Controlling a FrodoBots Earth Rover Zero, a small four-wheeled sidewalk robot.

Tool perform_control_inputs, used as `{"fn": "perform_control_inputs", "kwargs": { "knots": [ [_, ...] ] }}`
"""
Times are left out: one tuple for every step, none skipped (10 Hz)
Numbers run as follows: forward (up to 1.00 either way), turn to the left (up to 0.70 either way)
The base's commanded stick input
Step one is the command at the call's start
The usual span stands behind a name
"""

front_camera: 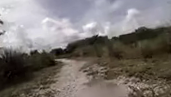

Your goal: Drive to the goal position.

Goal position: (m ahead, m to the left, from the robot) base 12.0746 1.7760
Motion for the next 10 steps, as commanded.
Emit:
{"fn": "perform_control_inputs", "kwargs": {
  "knots": [
    [0.70, 0.00],
    [0.70, 0.08],
    [0.70, 0.35],
    [0.70, 0.30],
    [0.70, 0.13],
    [0.70, 0.00],
    [0.70, 0.00],
    [0.70, 0.33],
    [0.70, 0.35],
    [0.70, 0.20]
  ]
}}
